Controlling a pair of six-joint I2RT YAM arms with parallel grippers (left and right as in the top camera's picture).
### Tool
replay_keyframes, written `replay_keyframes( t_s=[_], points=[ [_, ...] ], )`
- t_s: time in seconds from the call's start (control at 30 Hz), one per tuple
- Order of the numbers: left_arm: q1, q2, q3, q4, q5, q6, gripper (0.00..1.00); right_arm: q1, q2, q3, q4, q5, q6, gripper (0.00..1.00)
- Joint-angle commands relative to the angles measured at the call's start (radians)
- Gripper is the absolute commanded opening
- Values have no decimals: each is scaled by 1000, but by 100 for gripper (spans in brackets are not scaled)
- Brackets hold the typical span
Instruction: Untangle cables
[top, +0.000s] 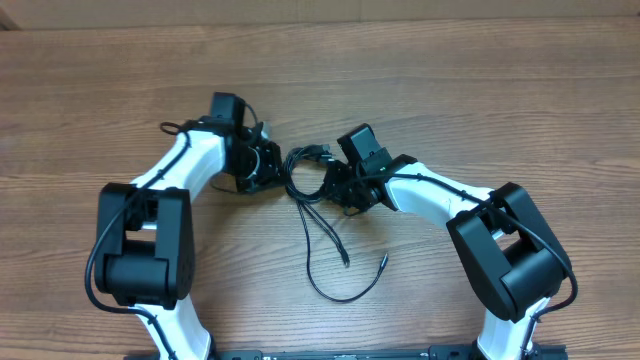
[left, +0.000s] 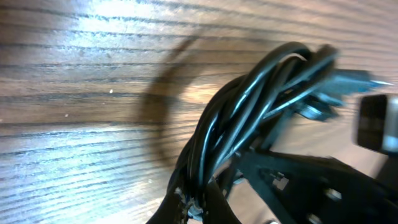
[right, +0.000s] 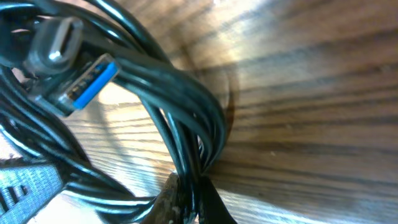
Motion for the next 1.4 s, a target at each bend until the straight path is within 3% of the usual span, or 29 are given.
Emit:
replay_keyframes(
  t_s=[0.0,0.23,0.57,0.7,0.8,0.93,1.17,1.37],
  points=[
    [70,-3,50,8,179,24,4,2,40,-8,-24,30,-14,4],
    [165,-3,50,-11,350,28,4,2,40,-8,-25,30,-14,4],
    [221,-2,50,-67,322,28,4,2,40,-8,-25,30,-14,4],
    [218,-2,50,-77,258,28,5,2,40,-8,-25,30,-14,4],
    [207,-2,50,-103,167,27,24,2,40,-8,-24,30,-14,4],
    [177,-2,50,-121,64,27,39,2,40,-8,-21,29,-14,4],
    [87,-2,50,-118,-35,26,34,3,40,-8,-13,29,-16,4],
    [-9,-2,50,-115,-212,-38,32,3,40,-8,-3,21,-41,4]
  ],
)
